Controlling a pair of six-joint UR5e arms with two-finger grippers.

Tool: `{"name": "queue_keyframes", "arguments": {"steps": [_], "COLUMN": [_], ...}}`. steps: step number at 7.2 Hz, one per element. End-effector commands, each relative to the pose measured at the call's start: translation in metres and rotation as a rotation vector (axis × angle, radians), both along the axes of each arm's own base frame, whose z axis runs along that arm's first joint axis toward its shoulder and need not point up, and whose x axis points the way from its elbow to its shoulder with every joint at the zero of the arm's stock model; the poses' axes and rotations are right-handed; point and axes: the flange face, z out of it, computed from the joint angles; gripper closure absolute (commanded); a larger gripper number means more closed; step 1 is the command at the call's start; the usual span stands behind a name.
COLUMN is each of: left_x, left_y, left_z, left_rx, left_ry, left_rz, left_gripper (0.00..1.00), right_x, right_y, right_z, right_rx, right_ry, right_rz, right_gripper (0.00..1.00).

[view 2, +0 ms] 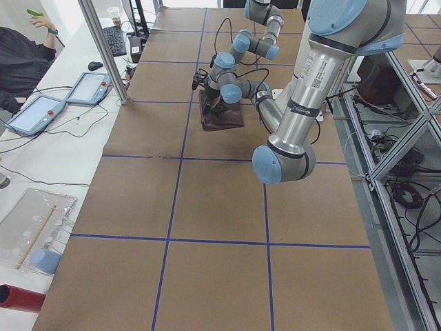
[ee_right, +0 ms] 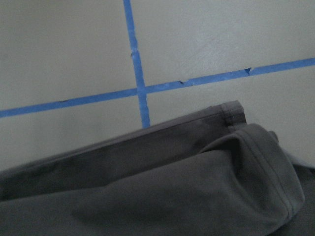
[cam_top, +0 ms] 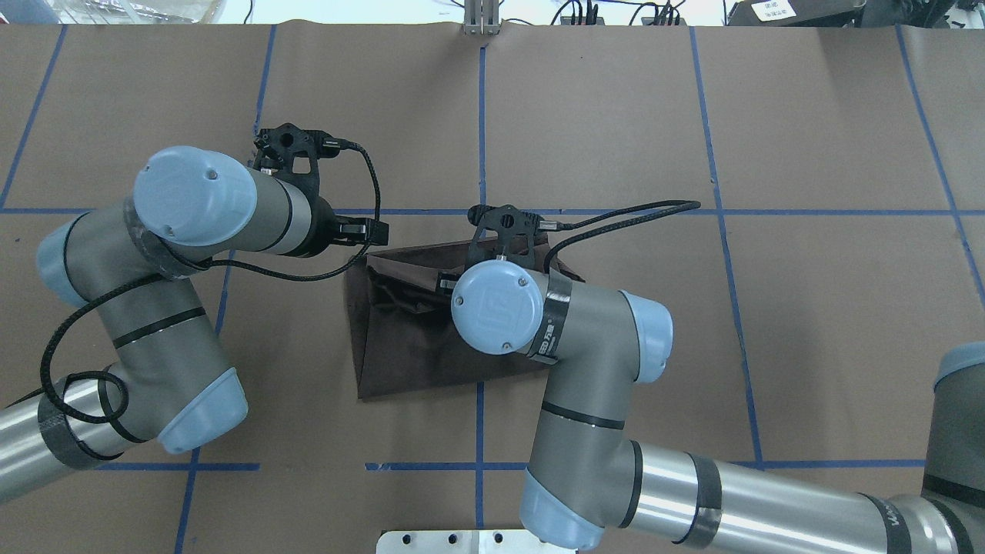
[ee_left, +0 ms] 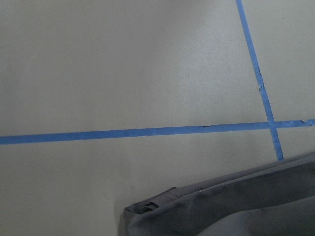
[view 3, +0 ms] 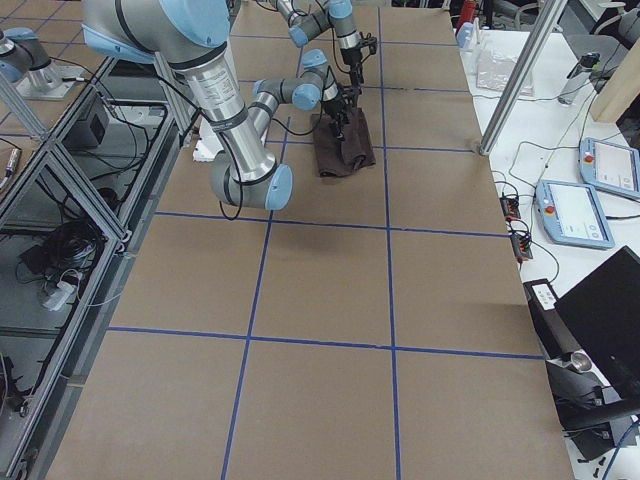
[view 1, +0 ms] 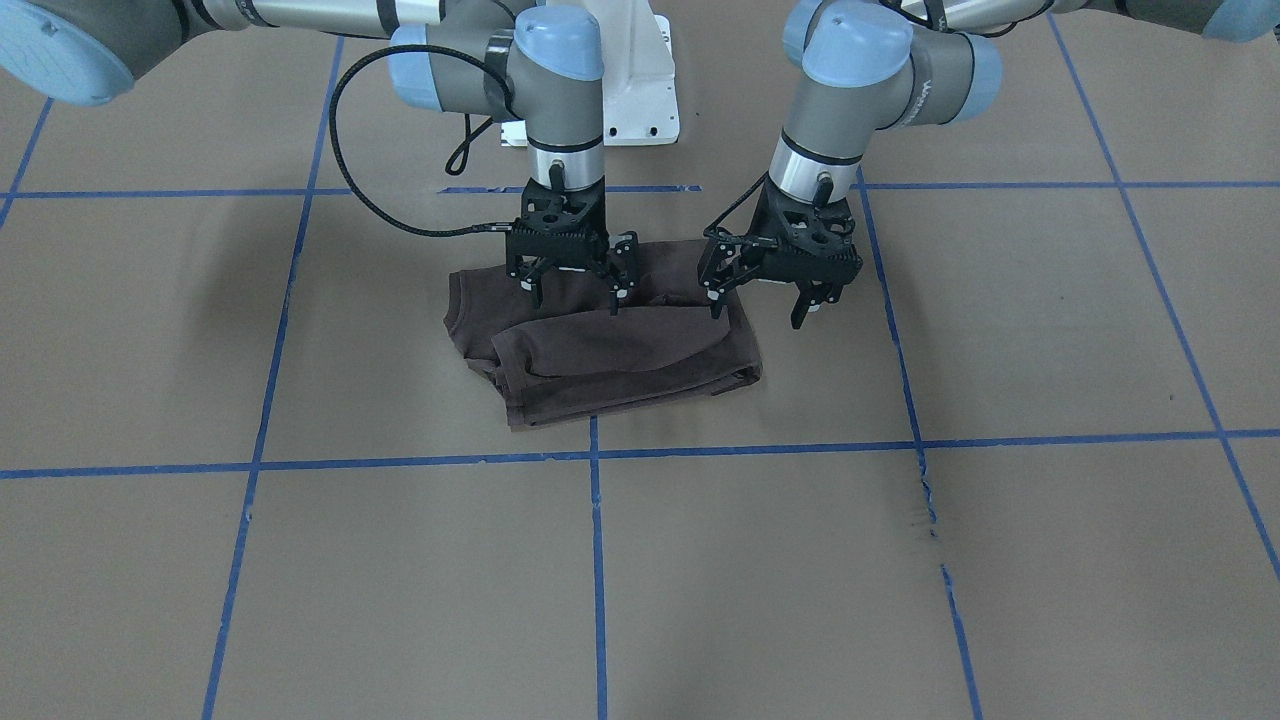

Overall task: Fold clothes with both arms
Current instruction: 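Lay the folded edge down and open both grippers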

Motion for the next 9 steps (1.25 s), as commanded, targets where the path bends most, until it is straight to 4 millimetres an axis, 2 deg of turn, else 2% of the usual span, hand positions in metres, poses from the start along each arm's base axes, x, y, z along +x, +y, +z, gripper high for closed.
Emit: {"name": "queue_keyframes", "arguments": {"steps": [1, 3, 4, 5, 6, 7, 8, 9], "left_x": [-0.001, 0.0, 0.0, -0.001, -0.002, -0.003, -0.004, -0.004], "left_y": [-0.001, 0.0, 0.0, 0.0, 0.0, 0.001, 0.001, 0.001], "left_z": [-0.001, -0.001, -0.002, -0.003, -0.004, -0.004, -0.004, -0.003], "left_rx": [-0.002, -0.002, -0.001, 0.0, 0.003, 0.004, 0.002, 0.001], "left_ry": [0.002, 0.002, 0.003, 0.008, 0.012, 0.013, 0.014, 0.013], "left_rz": [-0.002, 0.0, 0.0, -0.001, -0.003, -0.003, -0.002, -0.002], "left_gripper": [0.0, 0.0, 0.0, 0.0, 0.0, 0.0, 0.0, 0.0], "right_x": [-0.023, -0.034, -0.029, -0.027, -0.015, 0.001, 0.004, -0.001], "right_y": [0.024, 0.016, 0.003, -0.019, -0.048, -0.08, -0.112, -0.152], "right_z": [0.018, 0.039, 0.043, 0.051, 0.053, 0.046, 0.037, 0.037], "right_rx": [0.077, 0.087, 0.09, 0.086, 0.094, 0.095, 0.089, 0.101], "right_ry": [0.084, 0.146, 0.159, 0.184, 0.207, 0.209, 0.205, 0.163], "right_rz": [-0.063, -0.084, -0.075, -0.054, -0.032, 0.0, 0.036, 0.081], "right_gripper": [0.0, 0.0, 0.0, 0.0, 0.0, 0.0, 0.0, 0.0]}}
